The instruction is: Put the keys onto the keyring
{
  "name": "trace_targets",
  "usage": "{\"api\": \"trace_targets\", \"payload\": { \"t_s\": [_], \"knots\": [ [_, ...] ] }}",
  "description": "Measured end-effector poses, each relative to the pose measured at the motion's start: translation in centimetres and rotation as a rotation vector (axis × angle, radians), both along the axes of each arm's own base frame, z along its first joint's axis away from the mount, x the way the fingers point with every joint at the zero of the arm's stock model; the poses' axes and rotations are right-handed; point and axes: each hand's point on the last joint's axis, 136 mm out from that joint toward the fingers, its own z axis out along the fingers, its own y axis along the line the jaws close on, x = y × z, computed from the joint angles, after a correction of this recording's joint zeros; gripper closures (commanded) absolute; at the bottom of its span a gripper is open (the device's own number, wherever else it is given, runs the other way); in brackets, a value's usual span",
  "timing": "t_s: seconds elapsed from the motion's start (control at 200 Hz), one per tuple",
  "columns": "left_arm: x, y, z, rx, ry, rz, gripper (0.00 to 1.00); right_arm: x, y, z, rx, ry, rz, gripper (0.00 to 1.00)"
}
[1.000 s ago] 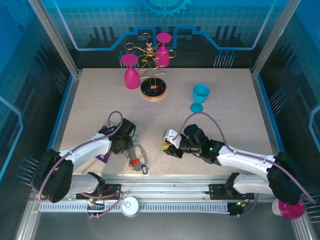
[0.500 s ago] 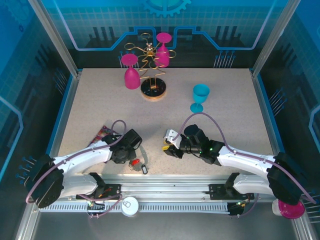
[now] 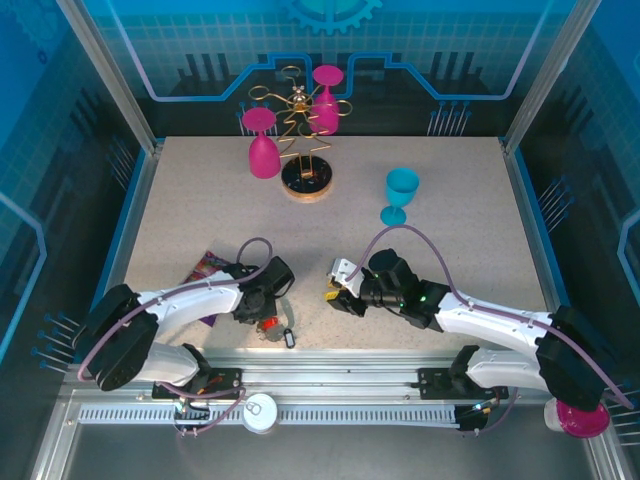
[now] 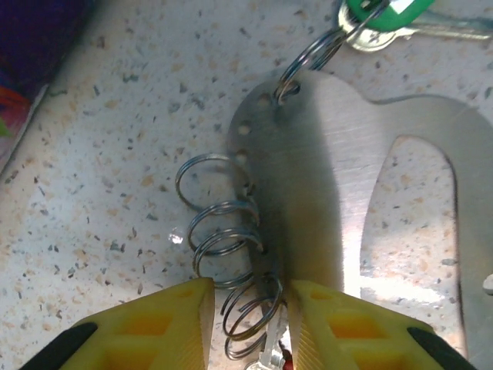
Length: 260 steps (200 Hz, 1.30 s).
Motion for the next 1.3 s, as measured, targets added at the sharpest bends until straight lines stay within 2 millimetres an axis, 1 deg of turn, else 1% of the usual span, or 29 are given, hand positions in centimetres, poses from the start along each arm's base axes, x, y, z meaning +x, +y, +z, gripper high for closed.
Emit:
{"api": "trace_targets", "payload": {
  "t_s": [0.135,0.37,0.59,0.896,0.966,1.051,1.101,1.301],
  "knots": [
    [0.26,-0.05,0.14,0.004,-0.009,-0.01,0.65,0.03,-0.06,0.06,0.001,-0.003,-0.003,0.71],
    [0.48,-0.1,0.23,0.005,-0.019,-0.024,0.73,-0.04,-0.13,-0.1,-0.002,0.0,-0.003,0.71],
    [0.6,-0.2,0.24,0.002,-0.023,-0.027,0.74,-0.04,-0.13,-0.1,-0.002,0.0,-0.003,0.71],
    [0.62,-0.21,0.05,0.006,-0.019,-0.031,0.82,-0.04,-0.13,-0.1,-0.001,0.002,-0.005,0.71],
    [0.59,-0.19,-0.03,0.009,-0.016,-0.031,0.82,-0.04,-0.13,-0.1,-0.001,0.002,-0.005,0.7],
    [0.55,-0.16,-0.14,0.013,-0.012,-0.031,0.76,-0.05,-0.13,-0.1,-0.001,0.002,-0.004,0.7],
    [0.52,-0.12,-0.22,0.017,-0.008,-0.033,0.75,-0.04,-0.13,-0.1,-0.001,0.002,-0.005,0.7],
    [0.47,-0.08,-0.26,0.018,-0.006,-0.033,0.75,-0.05,-0.12,-0.08,0.0,0.002,-0.005,0.7]
  ]
}}
